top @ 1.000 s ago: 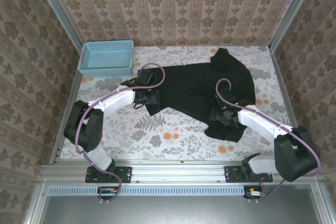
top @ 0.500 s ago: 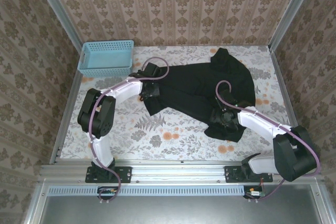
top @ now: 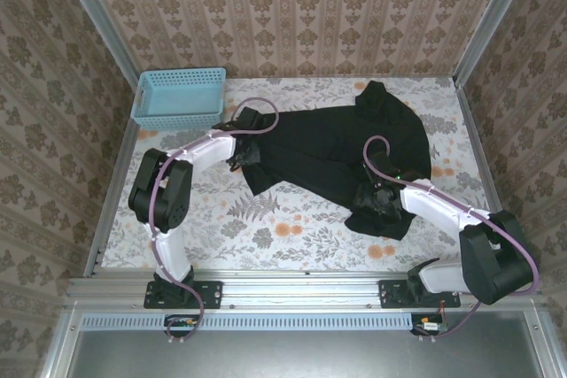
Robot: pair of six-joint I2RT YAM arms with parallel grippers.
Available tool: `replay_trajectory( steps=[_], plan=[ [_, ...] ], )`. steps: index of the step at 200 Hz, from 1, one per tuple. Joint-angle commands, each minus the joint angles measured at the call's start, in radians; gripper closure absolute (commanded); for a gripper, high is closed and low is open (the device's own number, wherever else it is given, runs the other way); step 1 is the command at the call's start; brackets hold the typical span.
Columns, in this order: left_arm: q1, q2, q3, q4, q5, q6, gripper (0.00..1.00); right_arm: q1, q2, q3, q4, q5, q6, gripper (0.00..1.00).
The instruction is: Fold the inside-out t-shirt
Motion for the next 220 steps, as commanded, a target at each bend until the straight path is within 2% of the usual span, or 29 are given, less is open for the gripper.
replay_trajectory(
  steps=[1, 35, 58, 104, 120, 144, 162, 174, 187, 201, 220],
  plan=[
    [0.01, -0.043, -0.03, 0.014, 0.051, -0.004, 0.78, 0.002, 0.002, 0.027, -0.026, 0.038, -0.008, 0.26],
    [0.018, -0.064, -0.067, 0.069, 0.1, -0.016, 0.9, -0.006, 0.019, 0.037, -0.032, 0.055, -0.019, 0.26],
    [0.036, -0.109, -0.084, 0.104, 0.144, -0.006, 1.0, -0.044, 0.072, 0.051, 0.007, -0.001, -0.027, 0.26],
    [0.042, -0.419, -0.211, 0.191, 0.161, 0.045, 1.0, -0.1, 0.303, 0.207, 0.07, -0.064, -0.054, 0.26],
    [0.084, -0.528, -0.252, 0.197, 0.17, 0.071, 1.0, -0.104, 0.391, 0.302, 0.075, -0.088, -0.058, 0.27],
    [0.11, -0.623, -0.298, 0.196, 0.237, 0.087, 1.0, -0.103, 0.521, 0.472, 0.046, -0.106, -0.076, 0.27],
    [0.122, -0.677, -0.343, 0.211, 0.247, 0.081, 1.0, -0.108, 0.587, 0.602, -0.02, -0.111, -0.118, 0.27],
    [0.141, -0.692, -0.363, 0.211, 0.253, 0.074, 1.0, -0.114, 0.577, 0.661, -0.082, -0.096, -0.152, 0.27],
    [0.172, -0.677, -0.364, 0.183, 0.266, 0.065, 1.0, -0.118, 0.496, 0.649, -0.109, -0.063, -0.186, 0.27],
    [0.191, -0.66, -0.368, 0.172, 0.263, 0.069, 1.0, -0.119, 0.381, 0.587, -0.126, -0.026, -0.214, 0.27],
    [0.201, -0.641, -0.37, 0.17, 0.242, 0.073, 1.0, -0.118, 0.218, 0.44, -0.122, -0.044, -0.21, 0.27]
  ],
)
